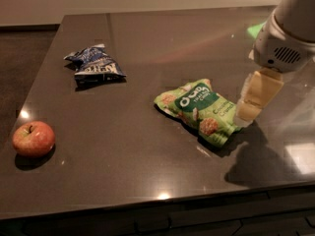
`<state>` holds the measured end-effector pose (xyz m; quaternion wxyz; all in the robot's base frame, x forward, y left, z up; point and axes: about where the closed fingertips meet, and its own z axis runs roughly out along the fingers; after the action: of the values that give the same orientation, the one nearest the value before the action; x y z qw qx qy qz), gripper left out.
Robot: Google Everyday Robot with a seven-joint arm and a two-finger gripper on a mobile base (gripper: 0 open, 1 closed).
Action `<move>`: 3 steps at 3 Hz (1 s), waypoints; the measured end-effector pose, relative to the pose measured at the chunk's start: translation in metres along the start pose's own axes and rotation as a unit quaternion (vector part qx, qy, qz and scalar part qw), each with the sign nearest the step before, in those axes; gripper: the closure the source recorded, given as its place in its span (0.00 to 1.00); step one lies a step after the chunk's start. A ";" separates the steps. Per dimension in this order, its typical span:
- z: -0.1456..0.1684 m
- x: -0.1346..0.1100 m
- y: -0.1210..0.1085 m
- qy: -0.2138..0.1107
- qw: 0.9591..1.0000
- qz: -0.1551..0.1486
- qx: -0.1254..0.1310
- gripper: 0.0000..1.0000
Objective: Move green rice chip bag near blue chip bag
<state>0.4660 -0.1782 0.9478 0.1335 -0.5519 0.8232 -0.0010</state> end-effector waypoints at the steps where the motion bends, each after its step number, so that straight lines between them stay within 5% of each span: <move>1: 0.027 -0.017 0.005 -0.003 0.999 0.041 -0.017 0.00; 3: 0.063 -0.034 0.018 -0.011 0.997 0.075 -0.022 0.00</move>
Offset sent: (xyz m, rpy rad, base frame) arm 0.0088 0.0606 -0.0647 0.1062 0.0652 -0.1481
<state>0.4751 -0.1313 0.8920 0.1296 -0.4918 0.8604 0.0333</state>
